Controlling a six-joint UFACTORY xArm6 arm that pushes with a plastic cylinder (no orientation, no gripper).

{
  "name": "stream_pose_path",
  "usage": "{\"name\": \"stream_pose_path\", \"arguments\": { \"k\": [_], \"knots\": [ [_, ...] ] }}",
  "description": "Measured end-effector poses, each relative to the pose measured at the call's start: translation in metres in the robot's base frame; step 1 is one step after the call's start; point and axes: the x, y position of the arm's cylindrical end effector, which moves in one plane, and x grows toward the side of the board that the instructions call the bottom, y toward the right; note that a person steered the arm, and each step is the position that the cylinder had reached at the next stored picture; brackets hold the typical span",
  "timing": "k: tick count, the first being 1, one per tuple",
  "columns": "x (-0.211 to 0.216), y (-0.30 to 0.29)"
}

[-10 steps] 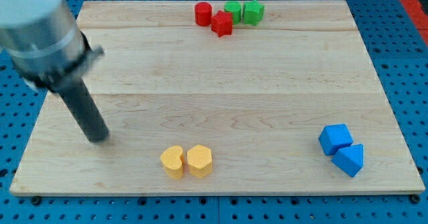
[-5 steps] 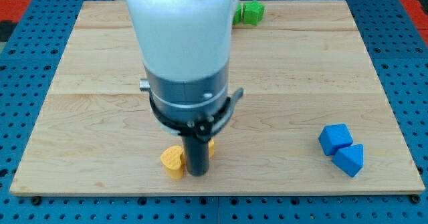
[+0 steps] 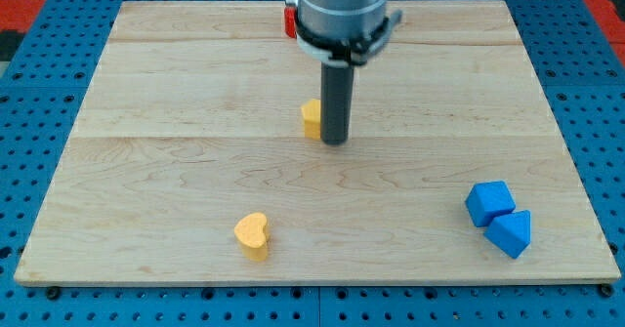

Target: Place the yellow hexagon below the red circle

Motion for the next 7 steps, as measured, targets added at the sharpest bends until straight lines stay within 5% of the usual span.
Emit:
{"name": "stream_pose_path", "arguments": {
  "k": [2, 4, 6, 7],
  "knots": [
    [-0.058, -0.072],
    [-0.064, -0.162],
    [-0.086, -0.094],
    [-0.131, -0.09]
  ]
}}
